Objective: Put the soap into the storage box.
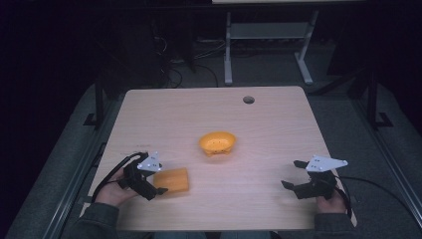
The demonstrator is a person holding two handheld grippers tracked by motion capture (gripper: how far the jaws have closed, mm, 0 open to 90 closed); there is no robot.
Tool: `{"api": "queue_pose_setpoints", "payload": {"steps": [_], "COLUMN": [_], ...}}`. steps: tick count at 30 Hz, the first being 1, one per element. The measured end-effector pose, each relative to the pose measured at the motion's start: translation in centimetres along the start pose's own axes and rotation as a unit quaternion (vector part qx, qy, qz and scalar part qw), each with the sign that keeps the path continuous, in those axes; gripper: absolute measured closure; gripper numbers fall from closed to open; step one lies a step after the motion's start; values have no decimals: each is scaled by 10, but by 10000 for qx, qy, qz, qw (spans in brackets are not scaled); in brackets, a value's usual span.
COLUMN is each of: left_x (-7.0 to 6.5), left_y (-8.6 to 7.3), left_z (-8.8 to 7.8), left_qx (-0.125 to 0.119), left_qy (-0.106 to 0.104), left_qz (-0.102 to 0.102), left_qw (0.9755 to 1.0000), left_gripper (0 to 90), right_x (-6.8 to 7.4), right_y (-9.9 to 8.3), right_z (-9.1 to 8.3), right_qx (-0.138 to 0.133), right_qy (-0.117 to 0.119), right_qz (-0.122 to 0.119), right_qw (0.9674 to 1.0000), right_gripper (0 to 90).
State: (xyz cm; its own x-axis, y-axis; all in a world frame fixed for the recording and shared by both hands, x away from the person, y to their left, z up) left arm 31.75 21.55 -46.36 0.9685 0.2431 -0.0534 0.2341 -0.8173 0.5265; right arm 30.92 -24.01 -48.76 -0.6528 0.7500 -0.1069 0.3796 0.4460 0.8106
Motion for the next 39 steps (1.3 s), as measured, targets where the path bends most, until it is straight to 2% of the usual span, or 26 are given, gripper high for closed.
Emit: {"api": "queue_pose_setpoints", "payload": {"steps": [10, 15, 21, 27, 32, 39], "left_x": [5, 8, 8, 9, 9, 10], "left_y": [5, 5, 8, 10, 8, 8], "left_z": [11, 16, 26, 31, 36, 41], "left_qx": [105, 186, 393, 421, 573, 602], "left_qy": [-206, -243, -302, -347, -399, -408], "left_qz": [22, 37, 106, 116, 107, 108], "left_qw": [9997, 9995, 9987, 9984, 9975, 9973], "left_gripper": [165, 164, 164, 159, 159, 159], "right_x": [1, 1, 2, 2, 3, 3], "right_y": [0, -1, -1, -2, -2, -2], "right_z": [0, 0, 1, 1, 2, 3], "right_qx": [26, 36, 68, 91, 101, 127], "right_qy": [36, 61, 81, 112, 129, 146], "right_qz": [-24, -33, -47, -53, -62, -47], "right_qw": [10000, 10000, 9999, 9999, 9998, 9998], "right_gripper": [135, 135, 135, 135, 135, 135]}}
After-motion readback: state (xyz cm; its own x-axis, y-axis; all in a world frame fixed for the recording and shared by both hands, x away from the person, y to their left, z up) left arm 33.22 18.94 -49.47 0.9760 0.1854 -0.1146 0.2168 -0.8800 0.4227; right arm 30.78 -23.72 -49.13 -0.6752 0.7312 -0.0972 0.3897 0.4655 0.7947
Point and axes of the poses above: each handheld gripper's, and its own axes: z roughly forward along the jaws, y roughly out of its top, x roughly to its left, the point moved 6 cm from there along z, roughly forward along the jaws, and after that the axes turned 10 degrees about -y, right-handed, at the moved point
